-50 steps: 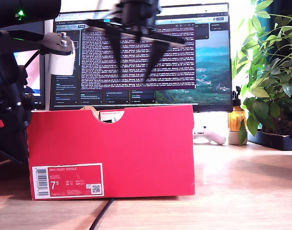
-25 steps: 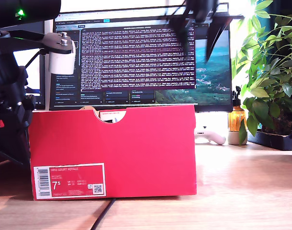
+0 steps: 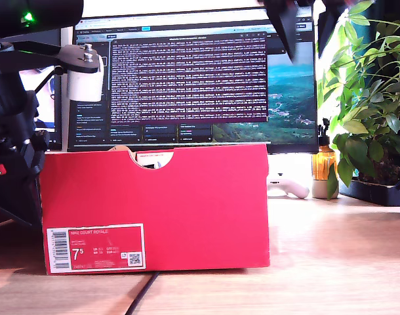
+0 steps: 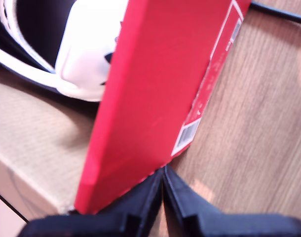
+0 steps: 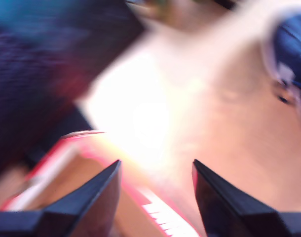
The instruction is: Pack the blue shoes by picking the first shoe and placing it inside the red shoebox, left side, then picking and rotating the second shoe and placing it in the shoebox
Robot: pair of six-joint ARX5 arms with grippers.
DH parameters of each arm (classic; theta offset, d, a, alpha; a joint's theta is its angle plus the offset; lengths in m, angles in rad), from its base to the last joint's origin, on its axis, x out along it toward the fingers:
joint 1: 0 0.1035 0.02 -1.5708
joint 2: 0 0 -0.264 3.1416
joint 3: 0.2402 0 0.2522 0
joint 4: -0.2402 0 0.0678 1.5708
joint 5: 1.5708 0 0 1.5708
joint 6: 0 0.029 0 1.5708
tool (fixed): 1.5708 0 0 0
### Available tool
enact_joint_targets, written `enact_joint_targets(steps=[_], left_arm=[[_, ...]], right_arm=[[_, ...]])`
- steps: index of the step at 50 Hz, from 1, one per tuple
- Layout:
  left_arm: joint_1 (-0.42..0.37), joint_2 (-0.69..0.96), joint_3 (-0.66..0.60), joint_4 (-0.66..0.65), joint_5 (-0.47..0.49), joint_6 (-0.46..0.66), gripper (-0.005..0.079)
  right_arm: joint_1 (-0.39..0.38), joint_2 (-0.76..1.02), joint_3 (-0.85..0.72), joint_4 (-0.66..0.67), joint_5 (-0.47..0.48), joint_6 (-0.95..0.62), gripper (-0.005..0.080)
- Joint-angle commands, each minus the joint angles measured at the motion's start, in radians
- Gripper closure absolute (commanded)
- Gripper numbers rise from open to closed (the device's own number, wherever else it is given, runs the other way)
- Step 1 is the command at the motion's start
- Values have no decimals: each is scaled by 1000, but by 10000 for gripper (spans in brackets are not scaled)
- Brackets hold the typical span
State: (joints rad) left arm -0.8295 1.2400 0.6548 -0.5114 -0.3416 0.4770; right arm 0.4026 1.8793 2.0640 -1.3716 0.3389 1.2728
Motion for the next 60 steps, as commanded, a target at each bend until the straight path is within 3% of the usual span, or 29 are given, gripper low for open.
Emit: enact_joint_targets(steps=[1,14,23,34,60], left_arm=[[-4,11,2,12,10,-7,761],[-4,11,2,12,24,-7,761],[-4,11,2,12,24,-7,761],[-4,11,2,12,27,-6,761],[-4,11,2,12,51,-7,761]], right_arm=[[-15,-68,-69,-1,6,50,316],[-82,-245,-402,-1,0,216,295],[-128,-340,-579,-1,-60,348,169],[-220,-360,-679,-2,-222,320,31],[-262,-360,-857,-2,-277,462,25]])
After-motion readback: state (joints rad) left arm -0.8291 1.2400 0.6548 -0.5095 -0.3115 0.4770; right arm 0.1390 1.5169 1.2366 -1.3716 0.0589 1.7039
